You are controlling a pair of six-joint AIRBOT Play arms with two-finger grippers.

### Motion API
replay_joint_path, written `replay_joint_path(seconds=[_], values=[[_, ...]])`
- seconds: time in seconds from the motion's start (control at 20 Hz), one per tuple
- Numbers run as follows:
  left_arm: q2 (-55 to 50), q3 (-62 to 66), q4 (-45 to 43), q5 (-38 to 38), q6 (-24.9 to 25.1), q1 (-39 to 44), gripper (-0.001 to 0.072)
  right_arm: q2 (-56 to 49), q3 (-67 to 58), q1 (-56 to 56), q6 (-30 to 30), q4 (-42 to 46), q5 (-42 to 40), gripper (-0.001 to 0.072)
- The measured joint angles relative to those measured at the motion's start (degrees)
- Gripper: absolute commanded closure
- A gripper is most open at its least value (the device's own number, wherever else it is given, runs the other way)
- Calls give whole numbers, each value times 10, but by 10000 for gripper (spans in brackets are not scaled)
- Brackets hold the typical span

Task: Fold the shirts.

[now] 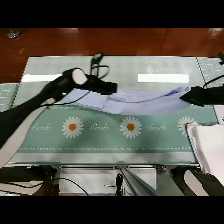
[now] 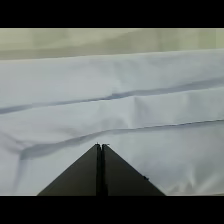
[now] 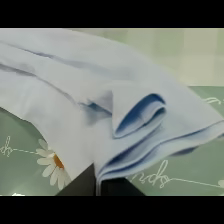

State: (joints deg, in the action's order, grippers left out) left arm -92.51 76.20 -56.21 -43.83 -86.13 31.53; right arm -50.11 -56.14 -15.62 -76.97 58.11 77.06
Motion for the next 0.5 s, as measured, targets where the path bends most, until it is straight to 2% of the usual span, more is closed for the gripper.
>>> replay_joint_path(seconds=[0.2, 0.5], values=[[-103, 99, 43, -42, -12, 79, 689, 78, 15, 0, -19, -15, 16, 690], [-186, 159, 131, -87, -16, 165, 688, 110, 19, 15, -29, -35, 14, 689]])
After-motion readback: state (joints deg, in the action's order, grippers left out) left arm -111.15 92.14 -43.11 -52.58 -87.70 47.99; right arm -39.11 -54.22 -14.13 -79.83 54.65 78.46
